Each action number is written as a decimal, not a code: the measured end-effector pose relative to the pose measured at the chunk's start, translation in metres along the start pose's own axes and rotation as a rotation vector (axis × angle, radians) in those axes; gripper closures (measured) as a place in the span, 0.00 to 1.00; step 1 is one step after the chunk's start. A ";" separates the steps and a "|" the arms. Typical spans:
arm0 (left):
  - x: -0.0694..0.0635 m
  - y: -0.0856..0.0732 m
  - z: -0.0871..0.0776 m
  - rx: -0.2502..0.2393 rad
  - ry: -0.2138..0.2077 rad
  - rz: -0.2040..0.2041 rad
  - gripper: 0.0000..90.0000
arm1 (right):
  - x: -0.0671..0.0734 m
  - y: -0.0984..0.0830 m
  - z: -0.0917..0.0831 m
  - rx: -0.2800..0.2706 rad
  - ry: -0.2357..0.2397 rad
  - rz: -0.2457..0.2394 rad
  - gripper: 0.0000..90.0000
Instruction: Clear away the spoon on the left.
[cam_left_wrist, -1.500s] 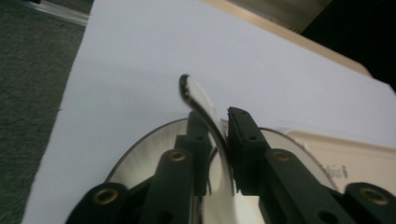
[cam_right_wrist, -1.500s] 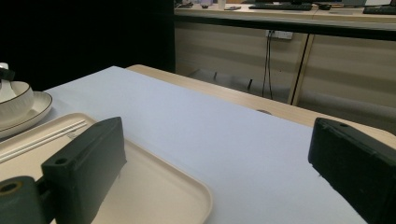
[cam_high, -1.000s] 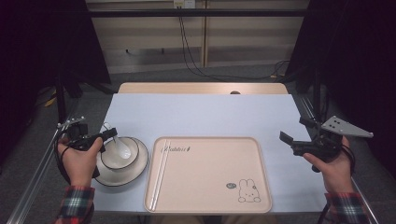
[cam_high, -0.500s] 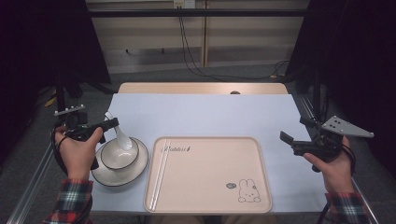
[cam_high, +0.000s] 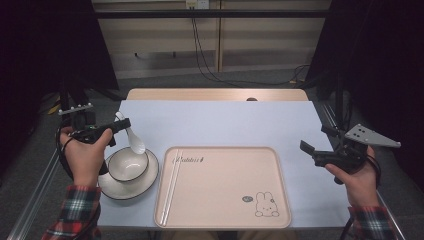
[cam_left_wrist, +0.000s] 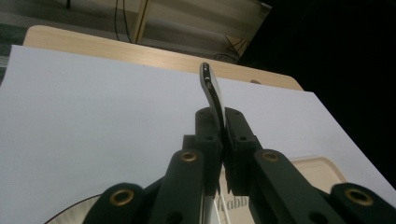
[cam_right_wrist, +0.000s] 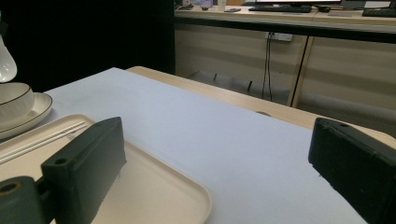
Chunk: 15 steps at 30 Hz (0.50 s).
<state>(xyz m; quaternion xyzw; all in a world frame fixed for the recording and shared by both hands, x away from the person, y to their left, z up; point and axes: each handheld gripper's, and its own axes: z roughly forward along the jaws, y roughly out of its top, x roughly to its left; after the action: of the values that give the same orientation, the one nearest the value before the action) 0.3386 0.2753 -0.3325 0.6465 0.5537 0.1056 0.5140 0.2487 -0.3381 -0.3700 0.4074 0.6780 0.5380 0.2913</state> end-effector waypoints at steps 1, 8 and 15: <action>0.000 0.000 0.000 0.000 0.000 0.000 0.96 | 0.000 0.000 0.000 0.000 0.000 0.000 0.04; -0.009 0.002 0.005 -0.008 -0.028 -0.005 0.96 | 0.000 0.000 0.001 -0.001 0.002 0.004 0.04; -0.016 0.001 0.010 0.007 -0.054 0.014 0.96 | 0.000 0.000 0.001 -0.003 0.001 0.002 0.04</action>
<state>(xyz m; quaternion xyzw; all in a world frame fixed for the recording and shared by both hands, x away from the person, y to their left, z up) 0.3404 0.2566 -0.3294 0.6546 0.5357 0.0897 0.5258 0.2492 -0.3376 -0.3702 0.4075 0.6770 0.5394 0.2908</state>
